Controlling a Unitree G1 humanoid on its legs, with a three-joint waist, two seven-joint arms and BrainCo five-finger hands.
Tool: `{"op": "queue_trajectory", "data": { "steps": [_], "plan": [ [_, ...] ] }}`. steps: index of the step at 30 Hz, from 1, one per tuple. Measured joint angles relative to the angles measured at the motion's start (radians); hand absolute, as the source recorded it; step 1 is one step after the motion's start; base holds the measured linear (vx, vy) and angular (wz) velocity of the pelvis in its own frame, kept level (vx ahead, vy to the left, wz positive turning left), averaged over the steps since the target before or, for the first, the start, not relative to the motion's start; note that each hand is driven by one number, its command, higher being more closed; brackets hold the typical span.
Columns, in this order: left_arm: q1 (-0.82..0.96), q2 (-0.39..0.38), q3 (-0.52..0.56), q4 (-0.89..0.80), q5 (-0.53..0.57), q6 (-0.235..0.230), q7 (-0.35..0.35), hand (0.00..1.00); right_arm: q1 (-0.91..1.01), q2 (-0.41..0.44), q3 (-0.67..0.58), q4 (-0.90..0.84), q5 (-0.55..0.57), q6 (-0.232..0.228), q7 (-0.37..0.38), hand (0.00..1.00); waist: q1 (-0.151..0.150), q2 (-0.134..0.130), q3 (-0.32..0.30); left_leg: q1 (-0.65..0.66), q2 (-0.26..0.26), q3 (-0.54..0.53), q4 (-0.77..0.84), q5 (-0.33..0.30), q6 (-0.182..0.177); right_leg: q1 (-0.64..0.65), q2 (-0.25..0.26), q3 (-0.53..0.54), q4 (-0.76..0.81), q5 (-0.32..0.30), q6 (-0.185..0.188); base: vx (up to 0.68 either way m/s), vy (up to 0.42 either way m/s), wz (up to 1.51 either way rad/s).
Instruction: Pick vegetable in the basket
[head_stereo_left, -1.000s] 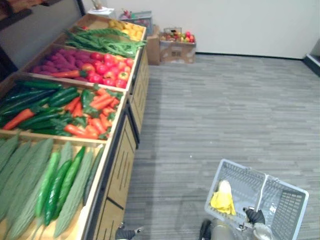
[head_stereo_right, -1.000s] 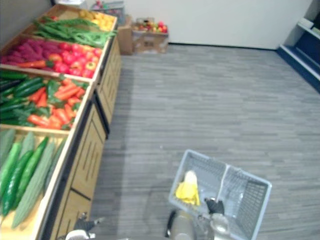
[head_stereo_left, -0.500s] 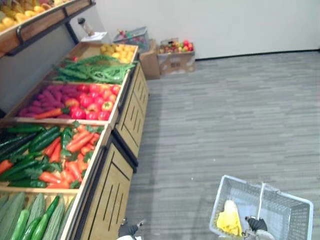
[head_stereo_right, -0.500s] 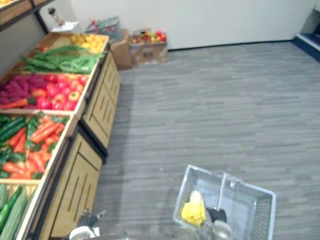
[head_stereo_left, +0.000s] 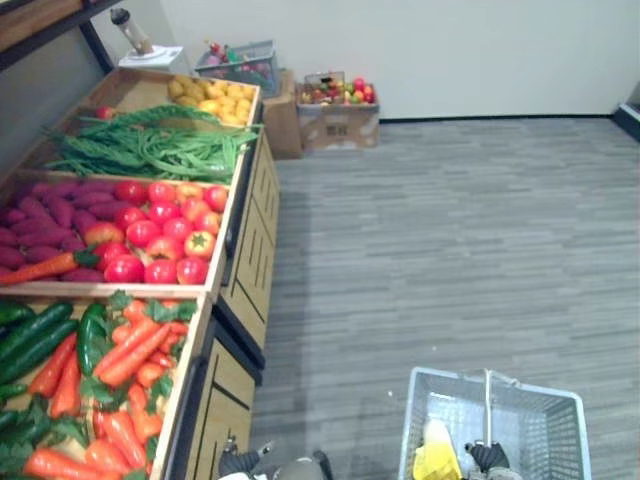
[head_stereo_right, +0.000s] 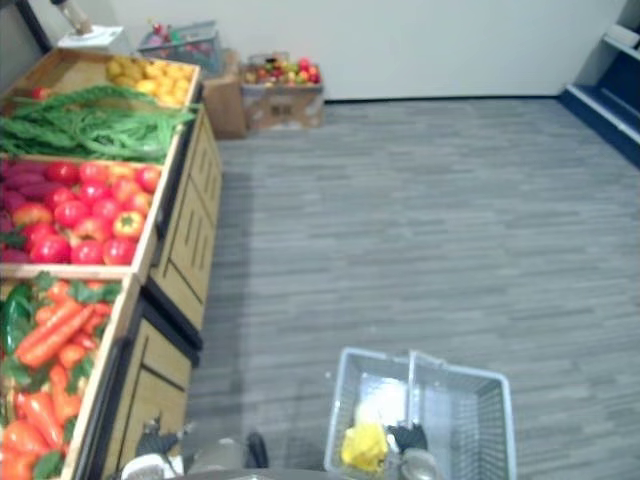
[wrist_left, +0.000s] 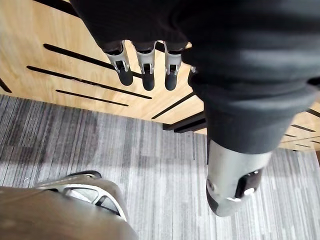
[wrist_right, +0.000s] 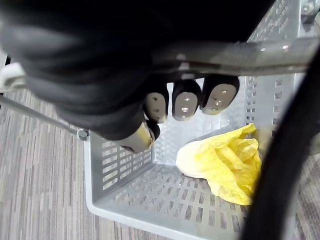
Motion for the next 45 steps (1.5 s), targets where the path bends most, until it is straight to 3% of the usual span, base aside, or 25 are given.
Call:
{"op": "queue_trajectory", "data": {
  "steps": [3, 4, 5, 7, 8, 10, 11, 13, 15, 16, 17, 19, 21, 24, 26, 28, 29, 30, 32, 33, 35, 38, 39, 42, 45],
  "plan": [
    [0.004, 0.024, -0.069, 0.044, 0.0, 0.002, -0.002, 0.0, -0.012, -0.038, -0.037, 0.03, -0.011, -0.021, 0.004, 1.0, -0.002, 0.003, -0.015, 0.091, -0.075, -0.044, -0.104, -0.007, 0.013, -0.121, -0.05, 0.035, 0.327, 0.078, 0.041, 0.25, 0.172, 0.44],
    [0.007, 0.038, -0.11, 0.06, 0.0, 0.006, -0.007, 0.0, -0.018, -0.05, -0.053, 0.041, -0.01, -0.034, 0.003, 1.0, -0.006, 0.005, -0.014, 0.142, -0.099, -0.083, -0.129, -0.015, 0.026, -0.18, -0.06, 0.066, 0.511, 0.19, 0.056, 0.4, 0.189, 1.28],
    [0.015, 0.057, -0.152, 0.067, -0.001, 0.009, -0.015, 0.0, -0.019, -0.051, -0.082, 0.049, -0.008, -0.04, 0.005, 1.0, -0.029, 0.007, -0.004, 0.204, -0.119, -0.156, -0.142, -0.029, 0.043, -0.241, -0.05, 0.063, 0.758, 0.198, 0.06, 0.35, 0.121, 1.38],
    [0.019, 0.063, -0.174, 0.068, -0.001, 0.013, -0.018, 0.0, -0.019, -0.057, -0.107, 0.048, -0.007, -0.04, 0.003, 1.0, -0.035, 0.007, -0.002, 0.272, -0.126, -0.229, -0.171, -0.029, 0.044, -0.29, -0.024, 0.03, 0.919, 0.101, 0.032, 0.35, 0.018, 1.37],
    [0.016, 0.064, -0.191, 0.068, -0.002, 0.016, -0.02, 0.0, -0.007, -0.071, -0.115, 0.051, -0.009, -0.041, 0.005, 1.0, -0.03, 0.011, 0.002, 0.317, -0.124, -0.285, -0.194, -0.029, 0.043, -0.327, -0.01, -0.023, 0.954, 0.027, -0.011, 0.3, -0.039, 1.28],
    [0.015, 0.066, -0.198, 0.069, -0.003, 0.019, -0.021, 0.0, -0.009, -0.073, -0.131, 0.05, -0.007, -0.04, 0.004, 1.0, -0.032, 0.013, 0.004, 0.357, -0.117, -0.365, -0.211, -0.029, 0.042, -0.359, -0.005, -0.094, 0.875, -0.06, -0.062, 0.25, -0.135, 1.54],
    [0.008, 0.061, -0.189, 0.067, -0.006, 0.019, -0.022, 0.0, -0.01, -0.073, -0.162, 0.051, -0.006, -0.04, 0.002, 1.0, -0.029, 0.015, 0.009, 0.373, -0.104, -0.459, -0.215, -0.041, 0.024, -0.38, 0.002, -0.124, 0.723, -0.102, -0.07, 0.27, -0.261, 1.77],
    [0.007, 0.052, -0.173, 0.06, -0.009, 0.02, -0.021, 0.0, -0.012, -0.071, -0.17, 0.049, 0.001, -0.038, -0.001, 1.0, -0.027, 0.021, 0.021, 0.38, -0.087, -0.528, -0.209, -0.064, 0.009, -0.378, 0.008, -0.125, 0.585, -0.102, -0.07, 0.21, -0.294, 1.44],
    [0.008, 0.042, -0.141, 0.032, -0.01, 0.019, -0.02, 0.0, -0.018, -0.049, -0.164, 0.046, 0.003, -0.036, -0.003, 1.0, -0.015, 0.008, 0.034, 0.363, -0.06, -0.632, -0.169, -0.11, -0.038, -0.34, 0.038, -0.053, 0.271, -0.09, -0.053, 0.2, -0.364, 1.48],
    [0.002, 0.048, -0.118, 0.011, -0.01, 0.017, -0.022, 0.0, -0.018, -0.025, -0.15, 0.047, 0.001, -0.033, -0.001, 1.0, -0.007, -0.024, 0.048, 0.339, -0.057, -0.661, -0.115, -0.145, -0.078, -0.315, 0.05, -0.02, 0.17, -0.02, 0.012, 0.28, -0.504, 1.17],
    [0.003, 0.019, -0.101, 0.0, -0.01, 0.017, -0.021, 0.0, -0.027, -0.028, -0.143, 0.045, 0.0, -0.03, -0.003, 1.0, 0.02, 0.014, 0.051, 0.311, -0.016, -0.622, -0.061, -0.148, -0.092, -0.302, 0.077, -0.067, 0.184, -0.055, -0.012, 0.23, -0.415, 0.91],
    [0.003, -0.013, -0.091, -0.024, -0.01, 0.011, -0.022, 0.0, -0.033, -0.04, -0.103, 0.037, 0.0, -0.03, -0.003, 1.0, 0.028, 0.052, 0.069, 0.283, 0.023, -0.619, -0.032, -0.144, -0.094, -0.286, 0.099, -0.101, 0.254, -0.08, -0.014, 0.19, -0.264, 0.89],
    [0.001, -0.041, -0.073, -0.043, -0.009, -0.007, -0.023, 0.0, -0.031, -0.05, -0.101, 0.013, 0.005, -0.03, -0.004, 1.0, 0.028, 0.077, 0.07, 0.26, 0.045, -0.723, -0.062, -0.136, -0.097, -0.343, 0.137, 0.001, 0.399, -0.095, -0.029, 0.21, -0.283, 1.49],
    [0.001, -0.042, -0.039, -0.051, -0.011, -0.017, -0.023, 0.0, -0.022, -0.05, -0.061, 0.011, -0.012, -0.03, 0.001, 1.0, 0.046, 0.048, 0.062, 0.193, 0.038, -0.781, -0.076, -0.08, -0.115, -0.292, 0.1, -0.116, 0.371, -0.197, -0.029, 0.15, -0.272, 1.56],
    [0.003, -0.041, -0.032, -0.051, -0.018, -0.015, -0.023, 0.0, -0.022, -0.048, -0.05, 0.017, -0.012, -0.028, 0.004, 1.0, 0.04, 0.048, 0.062, 0.139, 0.038, -0.815, -0.058, -0.046, -0.117, -0.254, 0.101, -0.197, 0.323, -0.206, -0.033, 0.08, -0.173, 1.4],
    [0.009, -0.033, -0.03, -0.05, -0.021, -0.015, -0.027, 0.0, -0.019, -0.016, -0.111, 0.031, -0.01, -0.028, -0.003, 1.0, 0.031, 0.038, 0.065, 0.092, 0.044, -0.787, -0.08, 0.037, -0.122, -0.177, 0.098, -0.319, 0.244, -0.202, -0.039, 0.05, -0.092, 1.8],
    [0.009, -0.032, -0.027, -0.048, -0.021, -0.015, -0.029, 0.0, -0.017, -0.017, -0.124, 0.034, -0.01, -0.027, 0.0, 1.0, 0.029, 0.039, 0.064, 0.078, 0.049, -0.757, -0.081, 0.048, -0.12, -0.16, 0.099, -0.353, 0.228, -0.202, -0.04, 0.01, -0.045, 1.49],
    [0.012, -0.032, -0.024, -0.043, -0.022, -0.014, -0.03, 0.0, -0.017, -0.019, -0.141, 0.041, -0.01, -0.027, 0.004, 1.0, 0.03, 0.042, 0.065, 0.064, 0.058, -0.689, -0.08, 0.064, -0.124, -0.14, 0.099, -0.391, 0.212, -0.202, -0.04, -0.02, -0.029, 1.15],
    [0.038, -0.018, -0.026, -0.018, -0.022, -0.015, -0.031, 0.0, -0.022, -0.019, -0.218, 0.05, -0.008, -0.025, 0.004, 1.0, 0.029, 0.041, 0.064, 0.055, 0.095, -0.416, -0.102, 0.081, -0.108, -0.106, 0.088, -0.446, 0.186, -0.202, -0.04, -0.03, 0.008, 0.95],
    [0.04, -0.012, -0.034, -0.003, -0.022, -0.013, -0.032, 0.0, -0.022, -0.019, -0.235, 0.05, -0.007, -0.025, 0.004, 1.0, 0.026, 0.04, 0.065, 0.058, 0.096, -0.349, -0.12, 0.09, -0.102, -0.096, 0.082, -0.457, 0.178, -0.202, -0.04, 0.0, 0.058, 0.65],
    [0.046, 0.008, -0.05, 0.04, -0.021, 0.0, -0.033, 0.0, -0.024, -0.025, -0.276, 0.065, 0.004, -0.025, 0.004, 1.0, 0.017, 0.03, 0.063, 0.068, 0.071, -0.21, -0.231, 0.198, -0.101, -0.092, 0.057, -0.492, 0.129, -0.181, -0.027, 0.0, 0.093, 0.68],
    [0.042, 0.02, -0.073, 0.066, -0.019, 0.004, -0.033, 0.0, -0.036, -0.028, -0.291, 0.08, 0.012, -0.025, 0.003, 1.0, -0.011, 0.038, 0.062, 0.069, 0.03, -0.157, -0.376, 0.311, -0.063, -0.082, 0.063, -0.569, 0.049, -0.124, -0.012, -0.05, 0.174, 0.81],
    [0.041, 0.025, -0.075, 0.071, -0.019, 0.007, -0.033, 0.0, -0.036, -0.026, -0.294, 0.08, 0.013, -0.019, 0.002, 1.0, -0.015, 0.044, 0.06, 0.068, 0.016, -0.165, -0.4, 0.321, -0.059, -0.073, 0.064, -0.582, 0.033, -0.118, -0.004, -0.05, 0.174, 0.69],
    [0.055, 0.037, -0.075, 0.076, -0.019, 0.011, -0.033, 0.0, -0.04, -0.013, -0.287, 0.082, 0.012, -0.008, 0.003, 1.0, 0.0, 0.024, 0.068, 0.097, -0.006, -0.157, -0.429, 0.319, -0.051, -0.057, 0.054, -0.549, 0.015, -0.099, -0.003, -0.07, 0.154, 0.07],
    [0.067, 0.048, -0.086, 0.076, -0.018, 0.02, -0.035, 0.0, -0.032, -0.021, -0.29, 0.085, 0.012, -0.004, 0.003, 1.0, -0.003, 0.005, 0.07, 0.118, -0.058, -0.124, -0.429, 0.285, -0.036, -0.046, 0.011, -0.531, 0.015, -0.131, -0.005, -0.04, 0.169, -0.02]
  ]
}}
